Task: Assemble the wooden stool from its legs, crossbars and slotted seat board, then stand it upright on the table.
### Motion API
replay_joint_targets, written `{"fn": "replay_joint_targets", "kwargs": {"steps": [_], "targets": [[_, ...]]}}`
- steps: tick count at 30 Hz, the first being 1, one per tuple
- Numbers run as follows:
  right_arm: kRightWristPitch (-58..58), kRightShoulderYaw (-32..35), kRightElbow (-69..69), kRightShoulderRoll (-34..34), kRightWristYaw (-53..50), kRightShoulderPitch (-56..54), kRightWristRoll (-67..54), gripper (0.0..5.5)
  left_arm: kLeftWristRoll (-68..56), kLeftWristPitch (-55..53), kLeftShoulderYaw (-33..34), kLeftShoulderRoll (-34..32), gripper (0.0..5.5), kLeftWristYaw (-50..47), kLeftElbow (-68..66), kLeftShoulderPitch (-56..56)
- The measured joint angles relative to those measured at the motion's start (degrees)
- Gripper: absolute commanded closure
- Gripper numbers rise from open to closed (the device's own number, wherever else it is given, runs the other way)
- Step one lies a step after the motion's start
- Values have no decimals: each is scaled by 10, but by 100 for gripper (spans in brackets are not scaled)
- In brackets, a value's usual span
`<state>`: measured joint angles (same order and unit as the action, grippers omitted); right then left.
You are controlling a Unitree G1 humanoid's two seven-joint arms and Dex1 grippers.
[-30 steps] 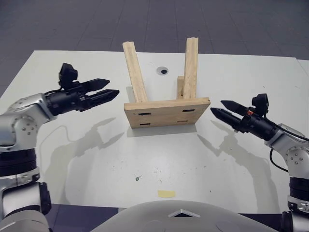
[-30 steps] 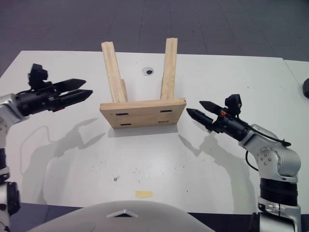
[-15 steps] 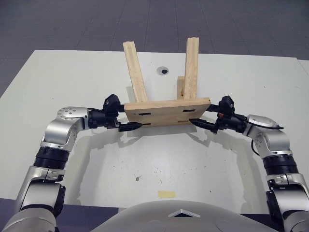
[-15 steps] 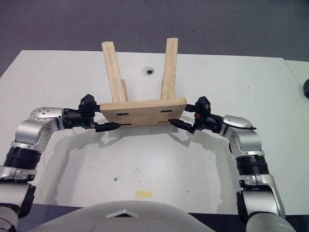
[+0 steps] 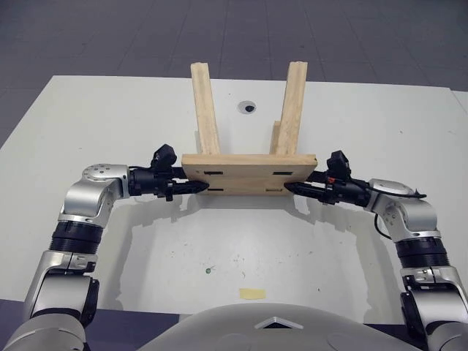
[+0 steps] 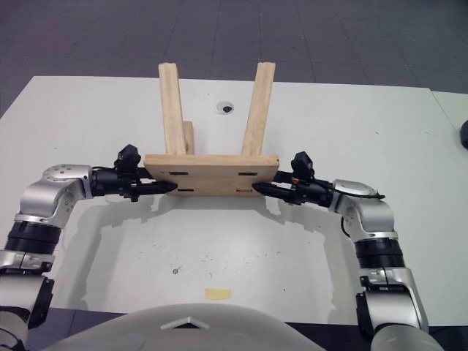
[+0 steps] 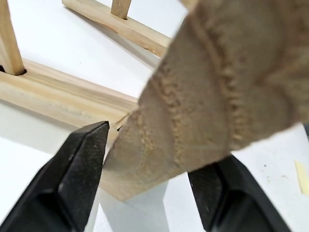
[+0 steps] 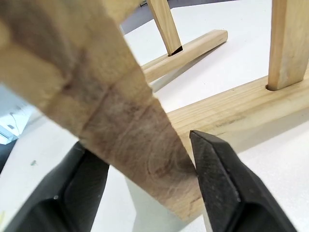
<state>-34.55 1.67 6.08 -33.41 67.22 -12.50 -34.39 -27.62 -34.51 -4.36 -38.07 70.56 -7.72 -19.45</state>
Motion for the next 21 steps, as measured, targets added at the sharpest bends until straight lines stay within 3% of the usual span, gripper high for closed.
{"fn": "replay_joint_targets", "kwargs": {"steps": [8,17,21], "targets": [[-173,124,-125,14,-106,49,-229,324,-148,-155,105,-25,339,-24,109,19],[-97,167,-176,106,-388,56,-525,402,-333,-235,231,103,353,-263,101,-68],[-57,163,-192,149,-499,46,-574,322,-375,-249,256,160,355,-408,78,-119]]}}
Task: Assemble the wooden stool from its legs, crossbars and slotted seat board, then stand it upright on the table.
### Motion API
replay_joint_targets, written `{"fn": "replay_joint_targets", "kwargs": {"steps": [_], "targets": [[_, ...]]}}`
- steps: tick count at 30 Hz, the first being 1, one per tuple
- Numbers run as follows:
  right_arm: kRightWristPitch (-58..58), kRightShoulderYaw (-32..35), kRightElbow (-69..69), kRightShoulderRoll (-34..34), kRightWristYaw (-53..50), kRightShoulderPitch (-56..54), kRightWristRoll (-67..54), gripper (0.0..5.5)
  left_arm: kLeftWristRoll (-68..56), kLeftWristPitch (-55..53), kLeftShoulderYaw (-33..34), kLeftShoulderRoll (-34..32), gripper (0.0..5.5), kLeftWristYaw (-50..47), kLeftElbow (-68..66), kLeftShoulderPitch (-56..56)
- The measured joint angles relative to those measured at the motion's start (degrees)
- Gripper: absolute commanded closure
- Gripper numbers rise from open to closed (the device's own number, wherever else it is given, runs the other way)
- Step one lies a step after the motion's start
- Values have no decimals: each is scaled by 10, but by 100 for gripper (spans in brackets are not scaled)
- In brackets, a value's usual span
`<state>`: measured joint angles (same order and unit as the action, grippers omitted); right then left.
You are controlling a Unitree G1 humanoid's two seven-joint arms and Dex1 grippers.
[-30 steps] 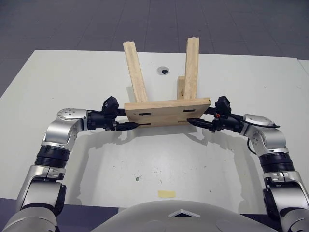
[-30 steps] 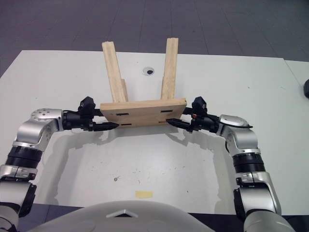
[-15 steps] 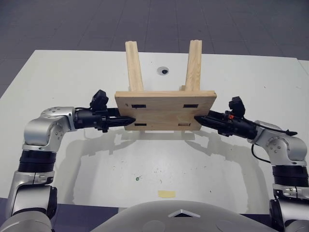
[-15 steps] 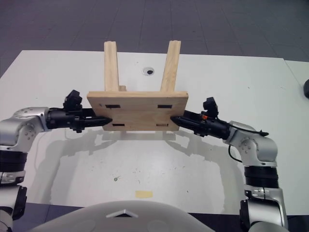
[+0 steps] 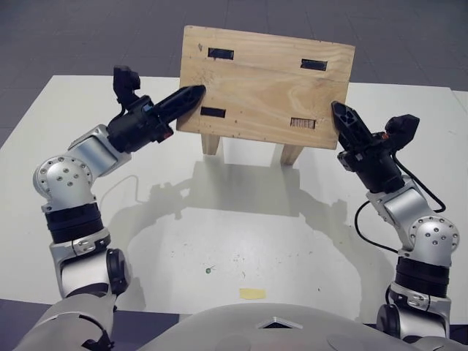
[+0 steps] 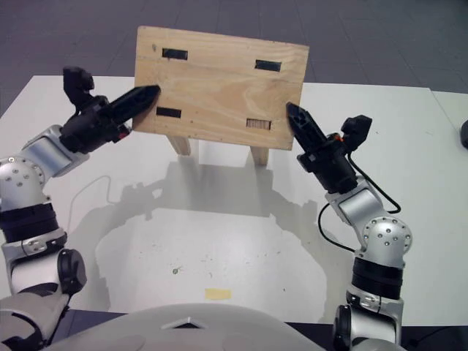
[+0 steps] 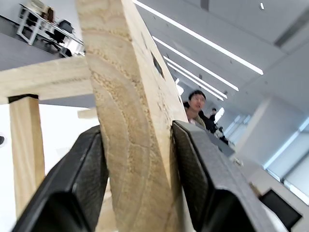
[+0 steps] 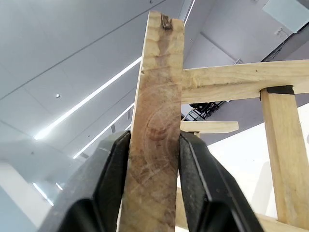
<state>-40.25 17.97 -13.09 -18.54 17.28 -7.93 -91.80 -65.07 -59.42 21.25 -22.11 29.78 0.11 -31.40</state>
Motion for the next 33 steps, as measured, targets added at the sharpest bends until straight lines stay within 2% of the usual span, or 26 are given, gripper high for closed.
{"fn": "replay_joint_targets", "kwargs": {"steps": [5,6,10,19,24,26,33], "targets": [[60,1,-2,31,-142,-69,39,241,-28,-8,16,58,355,-168,-26,-50],[76,5,-3,35,-159,-81,47,222,-30,-7,23,63,319,-193,-32,-56],[137,36,-26,45,-198,-140,70,155,-3,34,66,63,251,-306,-62,-80],[161,17,-48,100,-207,-96,122,12,49,99,88,32,98,-289,-155,-104],[171,-11,-61,133,-203,-67,168,10,83,112,74,28,24,-272,-155,-97],[188,-25,-64,142,-203,-50,222,10,130,152,57,26,12,-266,-126,-81],[306,-121,-50,166,-231,45,550,10,329,314,-3,4,12,-285,-80,-39]]}}
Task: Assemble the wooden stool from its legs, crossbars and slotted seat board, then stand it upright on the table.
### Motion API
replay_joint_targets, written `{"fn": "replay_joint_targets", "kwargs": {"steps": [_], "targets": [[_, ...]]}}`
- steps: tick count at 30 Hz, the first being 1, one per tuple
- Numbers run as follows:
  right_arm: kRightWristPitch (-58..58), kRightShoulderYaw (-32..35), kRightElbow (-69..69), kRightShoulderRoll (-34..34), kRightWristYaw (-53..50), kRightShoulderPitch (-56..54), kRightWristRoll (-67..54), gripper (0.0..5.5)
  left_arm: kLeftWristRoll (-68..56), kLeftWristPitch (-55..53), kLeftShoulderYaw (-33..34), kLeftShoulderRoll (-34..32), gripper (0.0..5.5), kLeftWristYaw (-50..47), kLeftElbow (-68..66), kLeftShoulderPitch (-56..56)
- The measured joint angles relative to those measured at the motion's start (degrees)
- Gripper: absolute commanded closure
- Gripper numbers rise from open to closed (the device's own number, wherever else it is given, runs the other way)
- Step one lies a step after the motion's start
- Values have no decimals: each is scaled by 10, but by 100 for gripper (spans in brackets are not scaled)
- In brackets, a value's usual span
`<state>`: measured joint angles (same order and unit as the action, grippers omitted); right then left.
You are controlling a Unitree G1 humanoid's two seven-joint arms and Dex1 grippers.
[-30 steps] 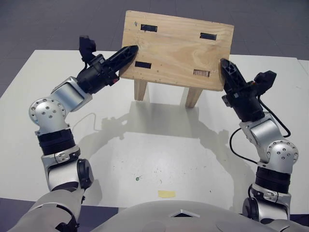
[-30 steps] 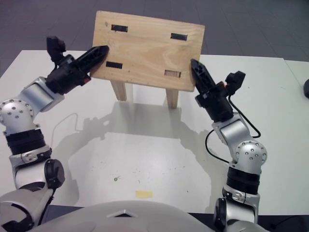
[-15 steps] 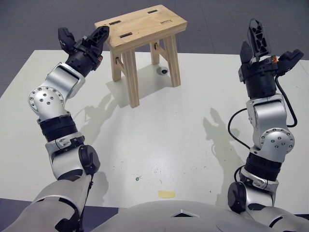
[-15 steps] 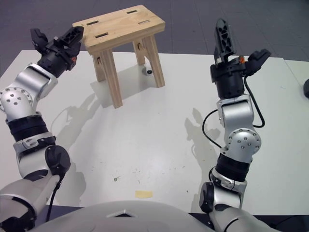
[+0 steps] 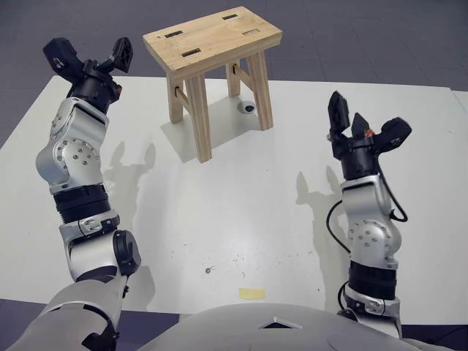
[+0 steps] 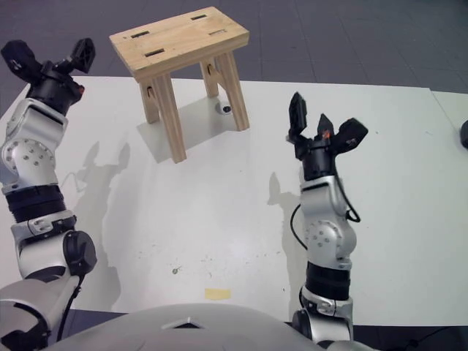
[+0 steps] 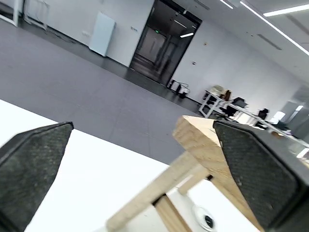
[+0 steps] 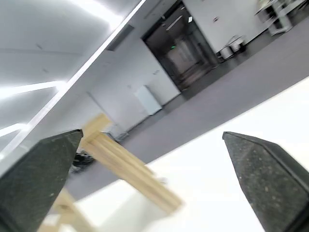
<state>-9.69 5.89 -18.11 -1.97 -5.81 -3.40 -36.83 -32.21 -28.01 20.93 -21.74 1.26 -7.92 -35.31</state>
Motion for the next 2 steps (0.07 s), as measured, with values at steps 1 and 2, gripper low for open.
{"fn": "replay_joint_targets", "kwargs": {"steps": [1,2], "targets": [[25,-13,13,16,-15,12,49,10,26,12,-18,1,12,1,0,9],[43,-19,24,28,-26,19,83,10,42,17,-30,3,12,1,-1,17]]}}
